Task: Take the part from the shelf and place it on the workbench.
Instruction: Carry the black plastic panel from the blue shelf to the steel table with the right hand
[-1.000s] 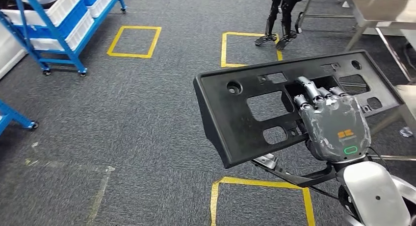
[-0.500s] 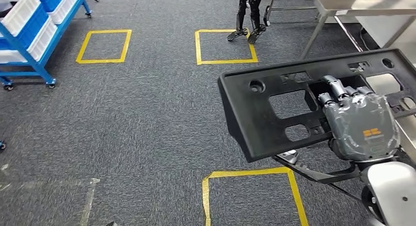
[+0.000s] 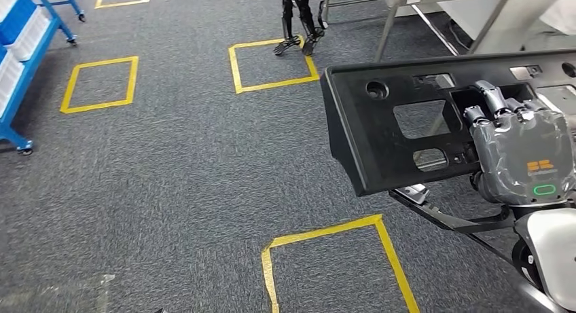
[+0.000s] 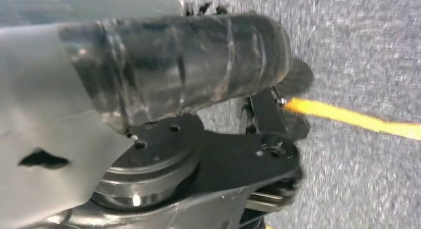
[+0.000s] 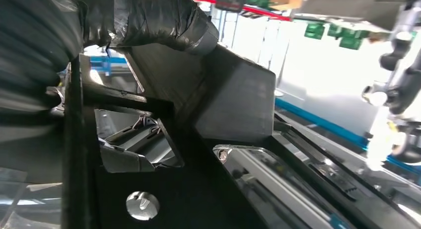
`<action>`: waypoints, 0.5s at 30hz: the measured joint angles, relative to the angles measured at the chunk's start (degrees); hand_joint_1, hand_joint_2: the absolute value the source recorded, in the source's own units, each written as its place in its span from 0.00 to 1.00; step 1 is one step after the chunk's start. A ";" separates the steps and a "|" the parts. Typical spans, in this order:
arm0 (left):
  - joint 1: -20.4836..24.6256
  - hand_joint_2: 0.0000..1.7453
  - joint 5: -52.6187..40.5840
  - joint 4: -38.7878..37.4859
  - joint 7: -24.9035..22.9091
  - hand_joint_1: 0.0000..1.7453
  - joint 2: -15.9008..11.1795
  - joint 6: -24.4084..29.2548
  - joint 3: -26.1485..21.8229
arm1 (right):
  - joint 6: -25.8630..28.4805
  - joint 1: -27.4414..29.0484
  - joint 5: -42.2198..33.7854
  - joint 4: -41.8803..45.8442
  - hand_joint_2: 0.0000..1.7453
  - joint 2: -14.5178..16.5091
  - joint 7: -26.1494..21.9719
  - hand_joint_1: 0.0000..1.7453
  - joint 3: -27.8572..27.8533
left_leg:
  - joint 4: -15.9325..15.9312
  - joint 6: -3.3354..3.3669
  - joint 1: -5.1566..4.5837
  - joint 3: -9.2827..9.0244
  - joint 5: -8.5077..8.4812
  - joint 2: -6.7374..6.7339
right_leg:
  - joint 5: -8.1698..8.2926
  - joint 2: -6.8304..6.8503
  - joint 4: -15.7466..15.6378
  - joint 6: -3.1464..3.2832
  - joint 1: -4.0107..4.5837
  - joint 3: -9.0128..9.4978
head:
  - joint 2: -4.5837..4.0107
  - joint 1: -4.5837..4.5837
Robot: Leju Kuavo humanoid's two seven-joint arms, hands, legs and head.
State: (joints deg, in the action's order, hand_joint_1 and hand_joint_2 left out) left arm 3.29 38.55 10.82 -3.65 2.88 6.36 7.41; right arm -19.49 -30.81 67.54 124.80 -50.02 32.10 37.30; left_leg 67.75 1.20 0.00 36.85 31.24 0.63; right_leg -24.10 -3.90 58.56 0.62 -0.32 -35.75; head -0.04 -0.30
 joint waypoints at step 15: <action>-0.21 0.00 -0.92 0.00 0.14 0.00 -0.04 -1.90 0.75 | 1.13 3.33 -1.29 2.50 1.00 -2.86 0.32 1.00 -3.50 | -10.89 1.48 0.36 -4.99 -3.93 -4.18 | -3.23 4.55 9.04 -3.39 -1.31 -4.15 | 0.00 0.64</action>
State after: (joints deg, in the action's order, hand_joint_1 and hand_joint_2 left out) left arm 3.08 37.63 10.82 -3.51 2.84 4.46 8.17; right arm -18.36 -27.49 66.25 127.29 -52.88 32.41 33.80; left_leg 56.87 2.68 0.36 31.86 27.32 -3.55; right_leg -27.34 0.65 67.61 -2.77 -1.62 -39.90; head -0.04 0.34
